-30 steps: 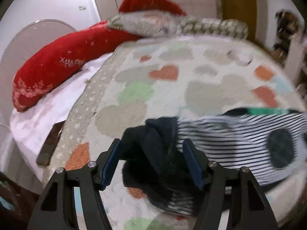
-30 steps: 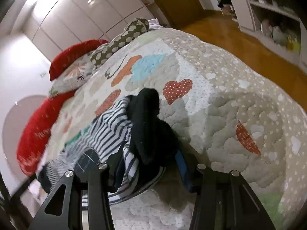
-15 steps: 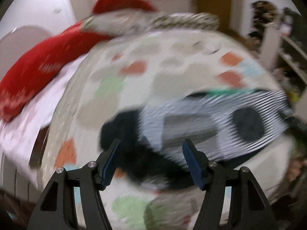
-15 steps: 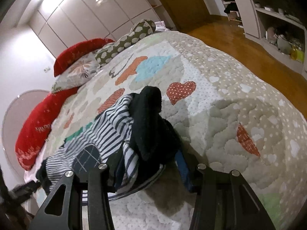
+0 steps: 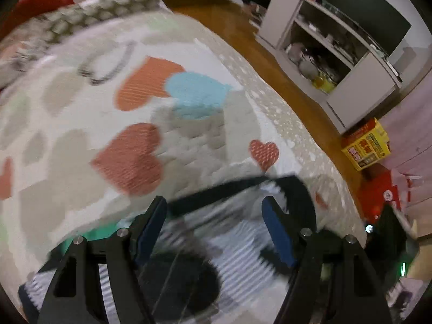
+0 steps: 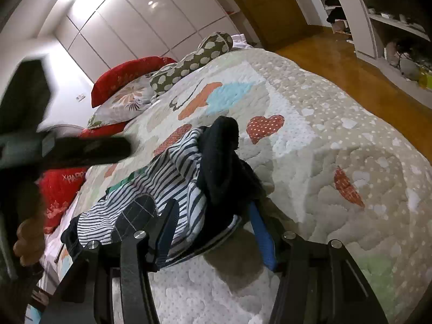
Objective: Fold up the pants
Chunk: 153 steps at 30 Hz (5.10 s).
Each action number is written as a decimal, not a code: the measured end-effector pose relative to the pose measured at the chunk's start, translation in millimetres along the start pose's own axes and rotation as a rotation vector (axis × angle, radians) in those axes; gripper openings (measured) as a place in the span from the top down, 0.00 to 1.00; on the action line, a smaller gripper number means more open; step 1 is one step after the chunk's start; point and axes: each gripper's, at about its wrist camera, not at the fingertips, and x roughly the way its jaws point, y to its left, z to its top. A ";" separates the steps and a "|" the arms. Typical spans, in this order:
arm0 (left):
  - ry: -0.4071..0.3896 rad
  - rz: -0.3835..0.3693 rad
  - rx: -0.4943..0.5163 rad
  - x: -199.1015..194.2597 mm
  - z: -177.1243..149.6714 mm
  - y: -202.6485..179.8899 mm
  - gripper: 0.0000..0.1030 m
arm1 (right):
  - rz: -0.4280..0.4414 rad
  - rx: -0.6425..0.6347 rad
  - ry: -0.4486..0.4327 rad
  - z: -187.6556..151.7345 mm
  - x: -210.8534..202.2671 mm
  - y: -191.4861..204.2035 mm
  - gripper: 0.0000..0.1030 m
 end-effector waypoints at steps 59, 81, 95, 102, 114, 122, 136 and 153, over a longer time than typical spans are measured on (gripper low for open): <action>-0.454 0.347 -0.676 -178.6 -304.1 184.9 0.28 | 0.011 -0.414 0.339 -43.1 101.2 203.6 0.52; -0.569 0.418 -0.578 -205.8 -303.5 147.4 0.26 | -0.179 -0.469 0.103 -101.6 0.4 220.9 0.31; -0.540 0.374 -0.605 -197.2 -306.3 156.1 0.26 | -0.194 -0.512 0.166 -114.4 13.4 227.0 0.31; -0.513 0.349 -0.626 -185.9 -310.4 164.7 0.26 | -0.211 -0.504 0.187 -115.8 17.9 222.6 0.31; -0.520 0.212 -0.911 -174.3 -372.7 240.4 0.26 | -0.081 -0.607 0.292 -87.3 44.0 268.3 0.31; -0.554 0.008 -1.024 -160.1 -400.9 263.5 0.26 | 0.050 -0.647 0.560 -71.2 134.8 362.8 0.31; -0.587 -0.033 -0.992 -159.5 -401.2 254.3 0.26 | -0.219 -0.885 0.745 -124.2 231.0 417.0 0.41; -0.560 0.061 -0.714 -136.9 -303.5 215.2 0.26 | 0.089 -0.611 0.735 -60.6 173.0 381.4 0.68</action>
